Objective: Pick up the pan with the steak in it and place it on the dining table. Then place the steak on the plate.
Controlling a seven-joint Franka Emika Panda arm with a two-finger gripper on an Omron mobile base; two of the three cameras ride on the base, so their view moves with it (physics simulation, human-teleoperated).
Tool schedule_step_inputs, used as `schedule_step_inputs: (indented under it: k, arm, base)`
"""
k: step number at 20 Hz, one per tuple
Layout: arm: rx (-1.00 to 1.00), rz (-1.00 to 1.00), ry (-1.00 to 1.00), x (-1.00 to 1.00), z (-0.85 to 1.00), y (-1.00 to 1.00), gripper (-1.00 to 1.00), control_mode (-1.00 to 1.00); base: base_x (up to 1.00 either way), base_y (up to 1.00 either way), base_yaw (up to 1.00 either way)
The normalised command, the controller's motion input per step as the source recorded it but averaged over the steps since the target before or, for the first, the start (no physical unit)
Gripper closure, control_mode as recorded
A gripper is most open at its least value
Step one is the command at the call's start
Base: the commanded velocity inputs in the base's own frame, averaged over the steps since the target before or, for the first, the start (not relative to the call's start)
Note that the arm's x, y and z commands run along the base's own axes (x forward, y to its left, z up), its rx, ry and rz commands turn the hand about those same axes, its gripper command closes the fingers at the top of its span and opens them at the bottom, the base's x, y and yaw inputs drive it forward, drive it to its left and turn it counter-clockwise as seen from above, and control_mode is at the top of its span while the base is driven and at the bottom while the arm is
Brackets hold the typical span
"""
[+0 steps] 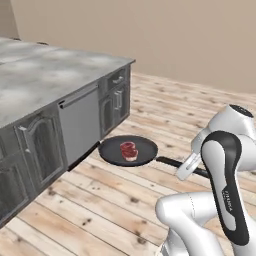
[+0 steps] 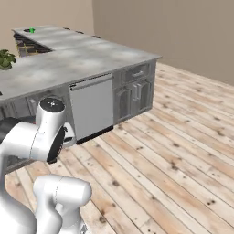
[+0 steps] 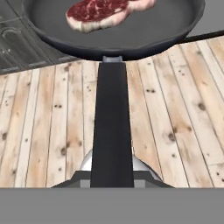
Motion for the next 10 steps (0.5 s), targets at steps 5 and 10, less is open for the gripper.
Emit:
schedule_step_inputs:
  k: [5,10]
  arm:
    - [0.00,0.00,0.00,0.00,0.00,0.00,1.00,1.00]
    - [0.00,0.00,0.00,0.00,0.00,0.00,1.00,1.00]
  base:
    - [0.00,0.00,0.50]
    - [-0.06,0.00,0.47]
